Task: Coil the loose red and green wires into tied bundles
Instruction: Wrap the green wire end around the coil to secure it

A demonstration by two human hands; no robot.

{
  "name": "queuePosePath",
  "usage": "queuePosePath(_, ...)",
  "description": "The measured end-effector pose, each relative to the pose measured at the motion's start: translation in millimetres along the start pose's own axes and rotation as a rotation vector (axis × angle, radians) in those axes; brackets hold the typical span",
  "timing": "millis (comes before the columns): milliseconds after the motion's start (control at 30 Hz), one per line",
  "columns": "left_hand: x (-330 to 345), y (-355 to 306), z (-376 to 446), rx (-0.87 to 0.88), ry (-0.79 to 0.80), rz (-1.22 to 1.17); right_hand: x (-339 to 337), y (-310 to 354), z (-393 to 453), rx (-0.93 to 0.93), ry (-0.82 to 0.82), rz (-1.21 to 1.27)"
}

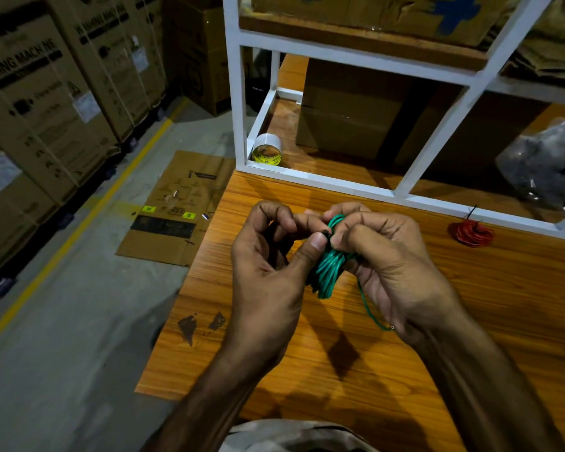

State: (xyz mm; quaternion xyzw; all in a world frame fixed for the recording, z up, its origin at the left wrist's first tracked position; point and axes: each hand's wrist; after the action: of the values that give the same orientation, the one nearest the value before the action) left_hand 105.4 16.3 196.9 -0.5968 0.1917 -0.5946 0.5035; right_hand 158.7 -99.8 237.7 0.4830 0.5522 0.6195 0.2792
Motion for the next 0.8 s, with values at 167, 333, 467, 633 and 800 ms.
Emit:
queuePosePath(167,1.6,-3.5,1.5,0.017,0.007,0.012,2.5,2.1,-1.1,-0.045,0.029,0.05)
queuePosePath(333,2.2,-3.2,1.4,0.003,0.019,-0.025,4.8,3.1,-1.6,-0.051,0.03,0.044)
queuePosePath(467,2.0,-2.1,0.5,0.01,0.007,-0.016,5.0,2.8,-2.0,-0.038,0.029,0.029)
queuePosePath(633,2.4,-0.5,-0.3,0.022,-0.013,0.003,3.4,2.6,-2.0,-0.016,0.028,0.002)
queuePosePath(800,3.0,1.1,-0.7,0.02,-0.023,0.012,4.5,7.0,-4.2,-0.003,0.037,0.017)
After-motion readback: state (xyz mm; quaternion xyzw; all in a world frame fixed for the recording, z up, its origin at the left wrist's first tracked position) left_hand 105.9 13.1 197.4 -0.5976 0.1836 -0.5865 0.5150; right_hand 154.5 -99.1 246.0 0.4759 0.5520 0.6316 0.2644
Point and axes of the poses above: each hand's wrist, its own z-axis towards the middle knuckle, its own x-axis out of the palm, y = z × x, and after that the axes turned 3 degrees about z, right-handed
